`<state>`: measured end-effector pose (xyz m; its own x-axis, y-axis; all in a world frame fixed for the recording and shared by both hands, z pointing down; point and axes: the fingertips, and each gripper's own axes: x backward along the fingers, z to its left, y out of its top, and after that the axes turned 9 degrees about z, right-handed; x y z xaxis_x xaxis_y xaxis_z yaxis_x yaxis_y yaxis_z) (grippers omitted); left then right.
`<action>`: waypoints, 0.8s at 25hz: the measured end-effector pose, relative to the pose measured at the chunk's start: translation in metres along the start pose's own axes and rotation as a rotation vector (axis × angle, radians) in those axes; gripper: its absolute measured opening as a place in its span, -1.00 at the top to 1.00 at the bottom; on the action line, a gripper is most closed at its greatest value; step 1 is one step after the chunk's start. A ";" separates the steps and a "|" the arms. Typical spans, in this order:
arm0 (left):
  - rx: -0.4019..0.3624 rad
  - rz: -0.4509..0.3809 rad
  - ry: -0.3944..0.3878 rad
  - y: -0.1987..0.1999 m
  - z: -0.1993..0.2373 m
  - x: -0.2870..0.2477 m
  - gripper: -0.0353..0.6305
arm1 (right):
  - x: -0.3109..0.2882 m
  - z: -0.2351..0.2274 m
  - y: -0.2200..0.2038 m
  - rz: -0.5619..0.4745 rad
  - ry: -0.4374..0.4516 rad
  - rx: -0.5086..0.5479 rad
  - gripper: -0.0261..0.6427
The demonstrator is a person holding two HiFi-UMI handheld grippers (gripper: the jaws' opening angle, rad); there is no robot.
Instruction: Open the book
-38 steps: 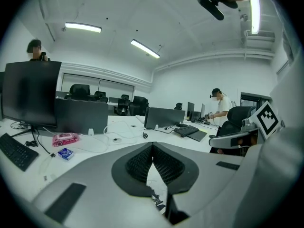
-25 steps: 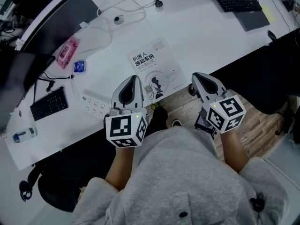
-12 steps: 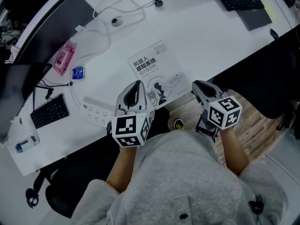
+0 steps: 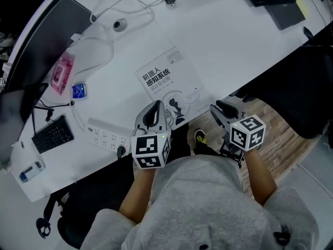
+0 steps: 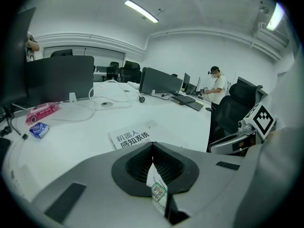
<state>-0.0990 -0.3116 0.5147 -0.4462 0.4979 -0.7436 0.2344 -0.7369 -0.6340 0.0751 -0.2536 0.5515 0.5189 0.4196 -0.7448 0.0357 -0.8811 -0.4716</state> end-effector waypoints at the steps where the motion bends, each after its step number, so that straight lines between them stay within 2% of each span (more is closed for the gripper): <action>1: -0.001 0.014 -0.003 -0.004 0.000 -0.004 0.86 | -0.003 -0.002 -0.003 0.007 0.001 -0.006 0.56; 14: -0.022 0.154 -0.042 -0.047 -0.001 -0.050 0.86 | -0.025 -0.019 -0.023 0.024 0.036 -0.127 0.52; 20: -0.018 0.185 -0.073 -0.054 -0.003 -0.056 0.86 | -0.021 -0.013 -0.020 0.001 0.050 -0.116 0.53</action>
<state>-0.0843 -0.2985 0.5905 -0.4551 0.3198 -0.8310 0.3330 -0.8044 -0.4920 0.0744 -0.2472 0.5824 0.5608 0.4096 -0.7196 0.1318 -0.9021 -0.4108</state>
